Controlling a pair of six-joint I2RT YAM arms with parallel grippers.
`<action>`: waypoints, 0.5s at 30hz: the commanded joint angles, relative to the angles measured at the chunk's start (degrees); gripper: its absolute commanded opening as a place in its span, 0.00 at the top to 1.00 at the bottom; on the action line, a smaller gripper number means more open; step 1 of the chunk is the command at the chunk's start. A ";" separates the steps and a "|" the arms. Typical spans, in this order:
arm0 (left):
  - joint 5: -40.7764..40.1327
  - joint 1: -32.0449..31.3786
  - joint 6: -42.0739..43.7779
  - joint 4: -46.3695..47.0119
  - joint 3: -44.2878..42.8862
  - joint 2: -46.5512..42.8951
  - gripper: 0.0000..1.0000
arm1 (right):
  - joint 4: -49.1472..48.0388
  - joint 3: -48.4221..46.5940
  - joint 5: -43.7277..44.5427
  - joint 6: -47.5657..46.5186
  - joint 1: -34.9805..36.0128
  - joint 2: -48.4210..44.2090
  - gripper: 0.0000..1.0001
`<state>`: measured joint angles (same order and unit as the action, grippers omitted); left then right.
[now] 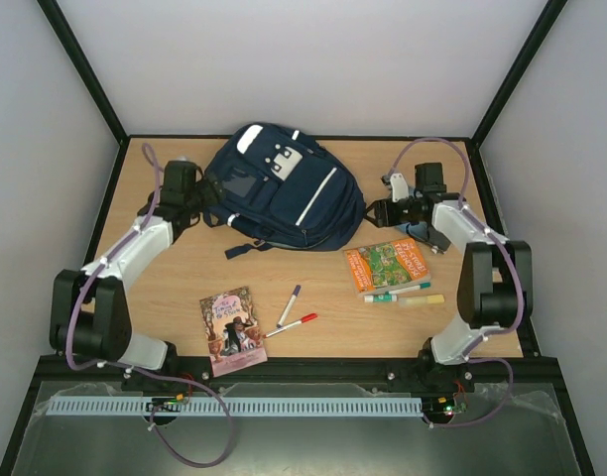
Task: Pack the student bag
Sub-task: Adjust the student bag at the center of the board.
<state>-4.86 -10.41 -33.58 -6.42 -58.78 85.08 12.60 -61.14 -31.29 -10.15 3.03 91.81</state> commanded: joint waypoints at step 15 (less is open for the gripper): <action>12.20 0.22 -6.31 4.27 11.18 5.60 0.13 | 2.52 -13.20 -4.89 15.56 4.74 20.87 0.45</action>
<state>3.70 -10.33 -38.41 -4.71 -45.93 86.28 13.08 -72.77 -34.22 2.22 5.82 110.24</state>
